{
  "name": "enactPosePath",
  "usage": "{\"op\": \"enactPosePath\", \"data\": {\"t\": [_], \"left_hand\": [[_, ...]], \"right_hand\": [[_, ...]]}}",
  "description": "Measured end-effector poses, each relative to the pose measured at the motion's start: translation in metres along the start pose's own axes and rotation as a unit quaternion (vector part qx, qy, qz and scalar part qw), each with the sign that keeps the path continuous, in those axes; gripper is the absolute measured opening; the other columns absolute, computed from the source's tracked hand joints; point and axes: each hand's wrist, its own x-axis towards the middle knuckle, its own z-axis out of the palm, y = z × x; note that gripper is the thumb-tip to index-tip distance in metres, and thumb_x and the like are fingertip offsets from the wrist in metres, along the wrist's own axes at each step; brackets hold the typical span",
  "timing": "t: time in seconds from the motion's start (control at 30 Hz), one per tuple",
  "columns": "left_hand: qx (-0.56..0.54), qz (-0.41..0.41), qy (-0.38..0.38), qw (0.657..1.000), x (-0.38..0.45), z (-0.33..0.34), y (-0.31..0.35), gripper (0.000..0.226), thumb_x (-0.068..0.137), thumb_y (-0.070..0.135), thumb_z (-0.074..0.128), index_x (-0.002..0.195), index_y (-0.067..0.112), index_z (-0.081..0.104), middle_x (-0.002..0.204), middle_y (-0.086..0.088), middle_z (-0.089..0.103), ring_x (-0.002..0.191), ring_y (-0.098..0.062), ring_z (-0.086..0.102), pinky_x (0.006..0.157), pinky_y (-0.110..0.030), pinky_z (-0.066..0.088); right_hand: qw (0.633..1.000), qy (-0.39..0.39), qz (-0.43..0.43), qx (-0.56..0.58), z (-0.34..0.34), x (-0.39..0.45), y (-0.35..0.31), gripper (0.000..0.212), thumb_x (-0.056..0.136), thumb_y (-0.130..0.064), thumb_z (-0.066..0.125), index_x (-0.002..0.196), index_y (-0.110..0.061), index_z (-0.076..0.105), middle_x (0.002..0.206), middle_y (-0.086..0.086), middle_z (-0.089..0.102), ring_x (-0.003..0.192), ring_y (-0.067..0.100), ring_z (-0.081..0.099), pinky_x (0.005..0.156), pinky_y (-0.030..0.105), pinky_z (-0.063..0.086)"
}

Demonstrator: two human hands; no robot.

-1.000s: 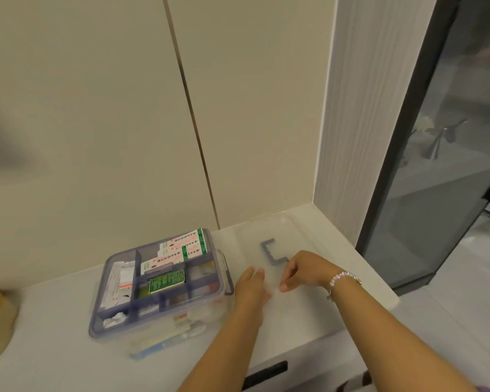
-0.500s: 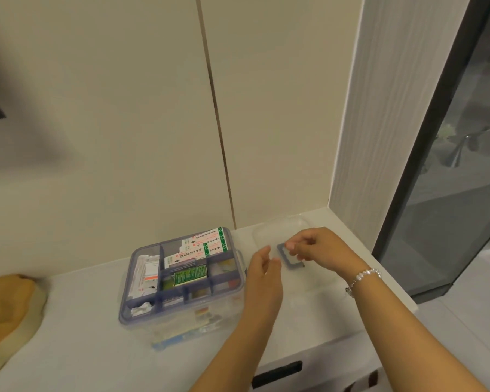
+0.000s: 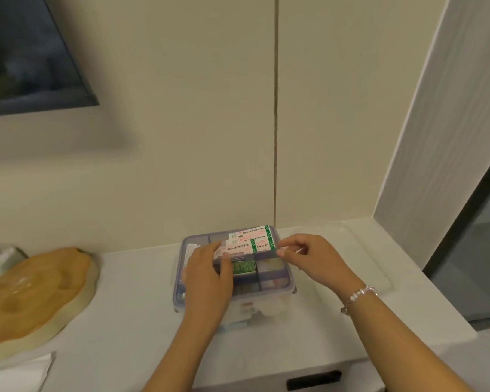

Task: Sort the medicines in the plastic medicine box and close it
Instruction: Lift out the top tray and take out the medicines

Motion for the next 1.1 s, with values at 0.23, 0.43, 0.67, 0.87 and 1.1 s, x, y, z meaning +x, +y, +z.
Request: {"op": "enactPosePath", "data": {"t": [0.23, 0.43, 0.67, 0.87, 1.1], "left_hand": [[0.087, -0.042, 0.020, 0.995, 0.010, -0.023, -0.046, 0.032, 0.093, 0.022, 0.045, 0.122, 0.014, 0.056, 0.131, -0.009, 0.055, 0.122, -0.025, 0.046, 0.101, -0.037, 0.029], [-0.022, -0.063, 0.040, 0.997, 0.016, -0.028, -0.057, 0.032, 0.093, 0.013, 0.047, 0.124, 0.008, 0.054, 0.130, -0.012, 0.053, 0.117, -0.021, 0.047, 0.094, -0.022, 0.030], [-0.084, -0.116, 0.040, 0.989, 0.024, -0.021, -0.066, 0.029, 0.094, 0.020, 0.047, 0.120, 0.017, 0.056, 0.122, -0.004, 0.058, 0.100, -0.011, 0.047, 0.088, -0.026, 0.038], [-0.108, -0.122, 0.018, 0.986, 0.026, -0.024, -0.069, 0.019, 0.094, 0.022, 0.045, 0.102, 0.035, 0.057, 0.100, 0.015, 0.055, 0.091, -0.010, 0.054, 0.082, -0.034, 0.051], [-0.147, -0.129, 0.012, 0.981, 0.025, -0.028, -0.063, 0.026, 0.094, 0.024, 0.045, 0.088, 0.044, 0.059, 0.086, 0.021, 0.060, 0.082, -0.004, 0.059, 0.064, -0.025, 0.052]], "right_hand": [[0.995, 0.072, 0.039, -0.055, 0.020, 0.011, 0.002, 0.021, 0.075, -0.030, 0.073, 0.091, -0.027, 0.060, 0.073, -0.012, 0.058, 0.066, 0.001, 0.053, 0.051, 0.011, 0.035], [0.989, 0.117, 0.067, -0.053, 0.030, 0.016, 0.002, 0.017, 0.069, -0.024, 0.079, 0.072, -0.020, 0.062, 0.067, -0.011, 0.059, 0.064, 0.005, 0.055, 0.051, 0.016, 0.038], [0.981, 0.157, 0.104, -0.040, 0.037, 0.021, 0.005, 0.017, 0.072, -0.027, 0.075, 0.060, -0.021, 0.065, 0.061, -0.011, 0.062, 0.059, 0.007, 0.056, 0.049, 0.023, 0.041], [0.977, 0.181, 0.109, -0.035, 0.040, 0.026, 0.008, 0.013, 0.072, -0.020, 0.071, 0.062, -0.013, 0.069, 0.057, -0.009, 0.063, 0.053, 0.009, 0.057, 0.046, 0.023, 0.045], [0.976, 0.199, 0.091, -0.001, 0.037, 0.028, 0.002, 0.008, 0.072, -0.019, 0.070, 0.066, -0.014, 0.067, 0.065, -0.005, 0.066, 0.058, 0.010, 0.058, 0.047, 0.023, 0.044]]}}
